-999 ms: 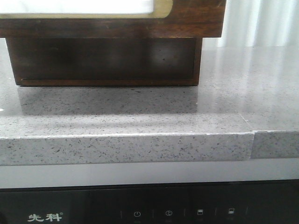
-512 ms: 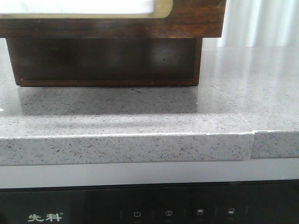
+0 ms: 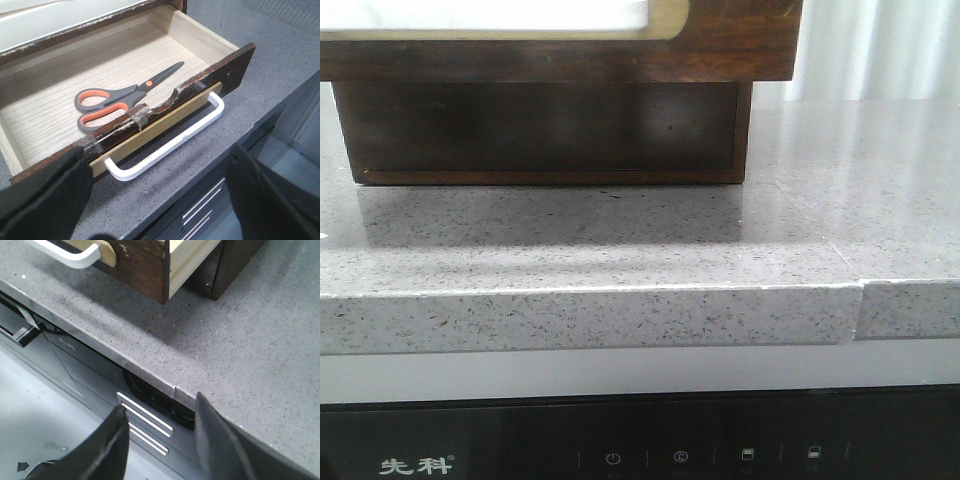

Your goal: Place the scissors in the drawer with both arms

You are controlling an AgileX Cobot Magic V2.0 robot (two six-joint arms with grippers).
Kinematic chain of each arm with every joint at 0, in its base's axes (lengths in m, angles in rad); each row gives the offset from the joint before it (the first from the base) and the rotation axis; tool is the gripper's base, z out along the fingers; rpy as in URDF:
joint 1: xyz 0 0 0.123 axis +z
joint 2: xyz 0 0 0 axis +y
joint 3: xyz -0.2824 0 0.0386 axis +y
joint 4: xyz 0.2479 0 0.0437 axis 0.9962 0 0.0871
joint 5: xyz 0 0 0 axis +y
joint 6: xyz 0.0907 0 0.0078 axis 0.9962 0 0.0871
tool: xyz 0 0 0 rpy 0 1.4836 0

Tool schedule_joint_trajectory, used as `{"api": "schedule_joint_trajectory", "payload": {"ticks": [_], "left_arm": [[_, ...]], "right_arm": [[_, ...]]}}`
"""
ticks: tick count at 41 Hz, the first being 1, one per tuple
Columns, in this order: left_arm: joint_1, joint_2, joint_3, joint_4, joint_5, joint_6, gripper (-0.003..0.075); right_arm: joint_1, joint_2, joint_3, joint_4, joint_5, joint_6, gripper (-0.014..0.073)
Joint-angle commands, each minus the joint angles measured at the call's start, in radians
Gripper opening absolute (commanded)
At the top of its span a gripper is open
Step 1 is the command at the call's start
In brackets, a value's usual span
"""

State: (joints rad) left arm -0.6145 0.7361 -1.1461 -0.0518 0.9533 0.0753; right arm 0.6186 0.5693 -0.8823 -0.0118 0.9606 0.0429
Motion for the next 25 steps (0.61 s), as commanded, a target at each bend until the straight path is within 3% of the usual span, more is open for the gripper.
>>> {"api": "schedule_joint_trajectory", "payload": {"ticks": [1,15,19,25], "left_arm": [[-0.009,0.003,-0.029,-0.002,-0.071,-0.002,0.0544],[-0.009,0.003,-0.029,-0.004,-0.071,-0.002,0.0520],[-0.009,0.003,-0.029,-0.004,-0.071,-0.002,0.0410],[-0.009,0.003,-0.029,-0.004,-0.069,-0.002,0.0188]], "right_arm": [[-0.007,-0.003,-0.022,-0.015,-0.068,-0.004,0.0347],[-0.007,-0.003,-0.022,-0.018,-0.069,-0.005,0.0347],[-0.007,-0.003,-0.022,-0.018,-0.069,-0.005,0.0304],[-0.007,-0.003,-0.022,-0.018,-0.069,-0.005,0.0132]]}}
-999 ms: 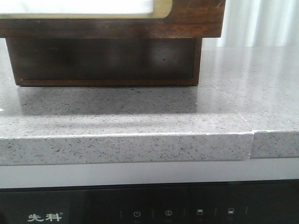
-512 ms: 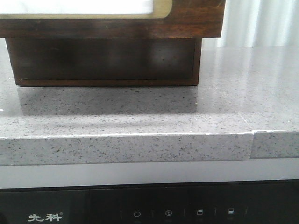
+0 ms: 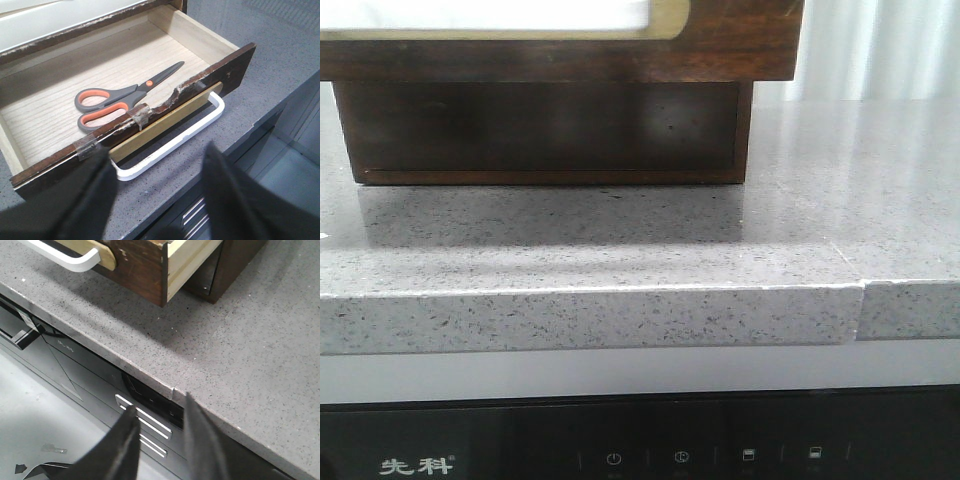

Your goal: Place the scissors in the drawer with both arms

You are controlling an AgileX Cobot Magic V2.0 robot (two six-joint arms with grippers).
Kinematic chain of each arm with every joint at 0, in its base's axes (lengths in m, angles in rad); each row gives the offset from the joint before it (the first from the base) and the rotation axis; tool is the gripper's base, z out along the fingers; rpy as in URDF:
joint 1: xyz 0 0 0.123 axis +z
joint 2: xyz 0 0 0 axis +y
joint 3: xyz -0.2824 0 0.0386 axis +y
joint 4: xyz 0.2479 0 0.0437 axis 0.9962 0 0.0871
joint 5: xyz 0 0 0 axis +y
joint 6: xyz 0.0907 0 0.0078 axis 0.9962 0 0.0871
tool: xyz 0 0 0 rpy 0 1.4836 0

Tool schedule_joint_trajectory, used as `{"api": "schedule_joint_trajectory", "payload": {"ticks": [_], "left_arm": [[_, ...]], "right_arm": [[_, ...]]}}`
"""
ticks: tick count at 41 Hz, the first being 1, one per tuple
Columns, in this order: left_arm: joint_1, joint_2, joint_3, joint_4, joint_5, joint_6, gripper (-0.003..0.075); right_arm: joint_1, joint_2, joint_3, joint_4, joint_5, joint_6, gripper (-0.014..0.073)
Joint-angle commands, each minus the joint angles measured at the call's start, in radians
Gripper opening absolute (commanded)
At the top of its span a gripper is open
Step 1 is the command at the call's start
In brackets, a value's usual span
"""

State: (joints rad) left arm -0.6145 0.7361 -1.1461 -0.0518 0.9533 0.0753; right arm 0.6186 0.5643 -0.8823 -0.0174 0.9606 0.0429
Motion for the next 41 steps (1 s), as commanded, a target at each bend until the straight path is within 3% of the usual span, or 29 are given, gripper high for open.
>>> {"api": "schedule_joint_trajectory", "payload": {"ticks": [1,7,9,41], "left_arm": [[-0.009,0.003,-0.029,-0.004,-0.067,-0.002,0.0158],[-0.009,0.003,-0.029,-0.004,-0.065,-0.002,-0.0022],[-0.009,0.003,-0.029,-0.004,-0.065,-0.002,-0.0020],[0.017,0.002,-0.011,-0.006,-0.065,-0.002,-0.0020]], "right_arm": [[-0.007,0.002,-0.022,-0.012,-0.069,-0.005,0.0107],[-0.007,0.002,-0.022,-0.012,-0.069,-0.005,-0.0046],[-0.007,0.002,-0.022,-0.012,-0.069,-0.005,-0.0074],[-0.007,0.002,-0.022,-0.013,-0.074,-0.005,-0.0069]]}}
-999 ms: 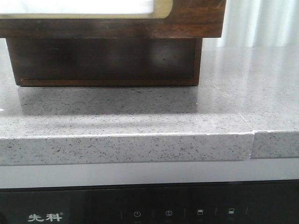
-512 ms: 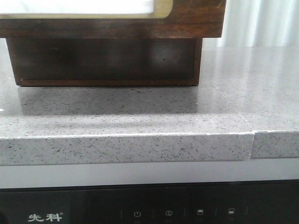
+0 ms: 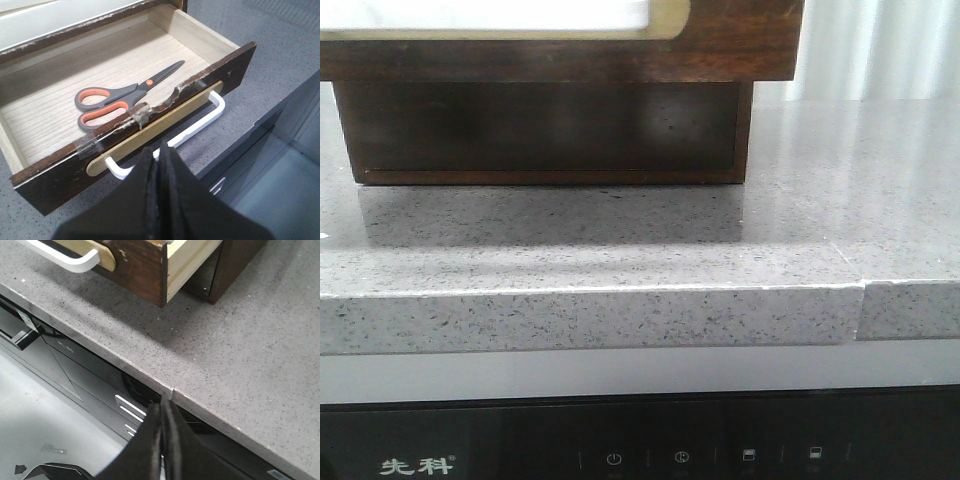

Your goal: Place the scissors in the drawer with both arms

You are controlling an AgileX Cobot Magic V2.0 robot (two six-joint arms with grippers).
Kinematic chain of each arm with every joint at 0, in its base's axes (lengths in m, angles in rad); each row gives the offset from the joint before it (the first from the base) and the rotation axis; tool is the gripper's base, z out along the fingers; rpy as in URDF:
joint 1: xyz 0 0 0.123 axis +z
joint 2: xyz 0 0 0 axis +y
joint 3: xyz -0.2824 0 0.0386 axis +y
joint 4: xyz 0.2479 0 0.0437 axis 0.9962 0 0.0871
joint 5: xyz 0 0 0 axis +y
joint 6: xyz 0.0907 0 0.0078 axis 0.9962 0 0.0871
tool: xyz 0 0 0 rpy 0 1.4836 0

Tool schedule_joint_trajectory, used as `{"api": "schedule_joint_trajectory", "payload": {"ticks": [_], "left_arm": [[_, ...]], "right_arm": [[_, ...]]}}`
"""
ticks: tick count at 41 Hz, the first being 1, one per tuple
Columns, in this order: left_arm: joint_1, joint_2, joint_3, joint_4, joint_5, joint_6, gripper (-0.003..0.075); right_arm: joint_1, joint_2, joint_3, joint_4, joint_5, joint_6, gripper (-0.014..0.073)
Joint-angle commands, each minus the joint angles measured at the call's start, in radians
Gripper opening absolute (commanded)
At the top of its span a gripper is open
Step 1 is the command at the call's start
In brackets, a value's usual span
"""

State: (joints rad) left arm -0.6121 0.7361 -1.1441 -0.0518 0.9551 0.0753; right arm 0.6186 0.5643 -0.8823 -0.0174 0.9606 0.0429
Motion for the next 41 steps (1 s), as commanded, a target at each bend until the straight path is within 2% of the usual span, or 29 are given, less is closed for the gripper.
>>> {"api": "schedule_joint_trajectory", "payload": {"ticks": [1,5,12,21,29,35,41], "left_arm": [[0.029,0.001,-0.004,-0.011,-0.067,-0.002,-0.0020],[0.100,-0.012,0.028,-0.005,-0.079,-0.002,-0.0020],[0.259,-0.107,0.189,-0.004,-0.247,-0.002,-0.0020],[0.413,-0.329,0.564,-0.004,-0.632,-0.002,-0.0020],[0.499,-0.599,0.903,-0.004,-0.870,-0.002,-0.0020],[0.569,-0.763,1.063,-0.004,-0.934,-0.002,-0.0020],[0.583,-0.757,1.134,-0.010,-0.980,-0.002,-0.0020]], "right_arm": [[-0.007,0.002,-0.022,-0.013,-0.073,-0.005,-0.0069],[-0.007,0.002,-0.022,-0.013,-0.073,-0.005,-0.0069],[-0.007,0.002,-0.022,-0.013,-0.073,-0.005,-0.0069],[-0.007,0.002,-0.022,-0.013,-0.073,-0.005,-0.0069],[-0.007,0.002,-0.022,-0.013,-0.073,-0.005,-0.0069],[-0.007,0.002,-0.022,-0.013,-0.073,-0.005,-0.0069],[-0.007,0.002,-0.022,-0.013,-0.069,-0.005,-0.0069]]}}
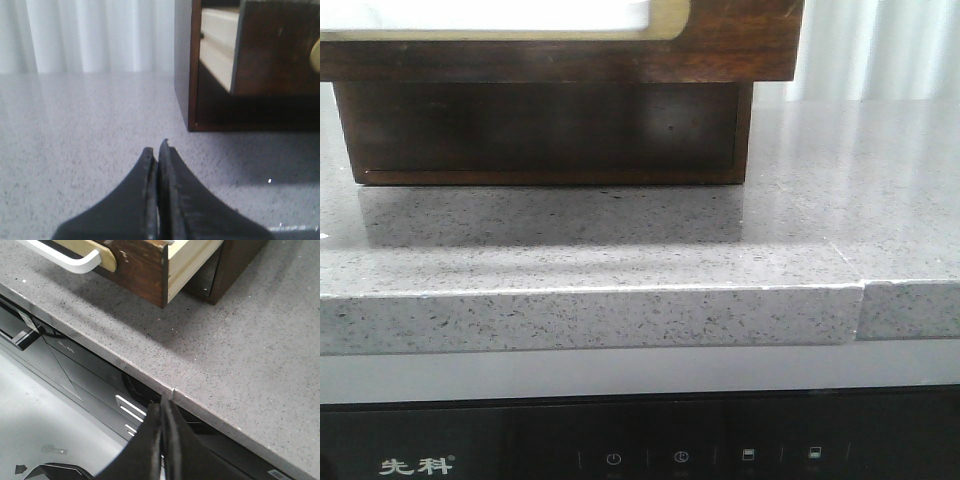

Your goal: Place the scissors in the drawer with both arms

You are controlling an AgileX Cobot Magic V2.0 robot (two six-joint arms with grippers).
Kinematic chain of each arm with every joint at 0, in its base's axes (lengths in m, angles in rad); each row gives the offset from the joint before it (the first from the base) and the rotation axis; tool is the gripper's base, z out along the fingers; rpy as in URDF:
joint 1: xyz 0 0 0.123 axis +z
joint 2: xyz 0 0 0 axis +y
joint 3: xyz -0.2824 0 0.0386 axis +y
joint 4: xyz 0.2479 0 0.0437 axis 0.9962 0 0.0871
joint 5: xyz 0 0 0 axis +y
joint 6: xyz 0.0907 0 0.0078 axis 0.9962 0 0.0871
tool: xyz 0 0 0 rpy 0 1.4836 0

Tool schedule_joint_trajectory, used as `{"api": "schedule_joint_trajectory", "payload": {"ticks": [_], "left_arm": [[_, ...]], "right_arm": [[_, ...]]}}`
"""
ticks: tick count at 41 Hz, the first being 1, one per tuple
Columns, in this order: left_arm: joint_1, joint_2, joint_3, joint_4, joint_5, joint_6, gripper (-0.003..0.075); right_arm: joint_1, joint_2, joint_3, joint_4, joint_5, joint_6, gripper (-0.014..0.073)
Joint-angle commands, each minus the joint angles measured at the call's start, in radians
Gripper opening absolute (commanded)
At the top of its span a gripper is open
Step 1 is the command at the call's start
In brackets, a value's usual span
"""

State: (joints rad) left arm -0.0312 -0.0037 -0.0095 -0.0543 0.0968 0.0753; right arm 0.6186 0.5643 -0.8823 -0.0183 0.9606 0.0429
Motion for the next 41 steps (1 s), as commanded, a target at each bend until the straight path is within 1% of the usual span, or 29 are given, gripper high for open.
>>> {"api": "schedule_joint_trajectory", "payload": {"ticks": [1,6,10,41], "left_arm": [[0.002,-0.019,0.005,-0.008,-0.130,-0.002,-0.0020],[0.002,-0.019,0.040,-0.008,-0.194,-0.002,-0.0020],[0.002,-0.019,0.038,-0.008,-0.203,-0.002,-0.0020],[0.002,-0.018,0.038,-0.008,-0.195,-0.002,-0.0020]], "right_arm": [[-0.007,0.002,-0.022,-0.012,-0.069,-0.005,-0.0069],[-0.007,0.002,-0.022,-0.012,-0.068,-0.005,-0.0069],[-0.007,0.002,-0.022,-0.012,-0.068,-0.005,-0.0069],[-0.007,0.002,-0.022,-0.012,-0.068,-0.005,-0.0069]]}}
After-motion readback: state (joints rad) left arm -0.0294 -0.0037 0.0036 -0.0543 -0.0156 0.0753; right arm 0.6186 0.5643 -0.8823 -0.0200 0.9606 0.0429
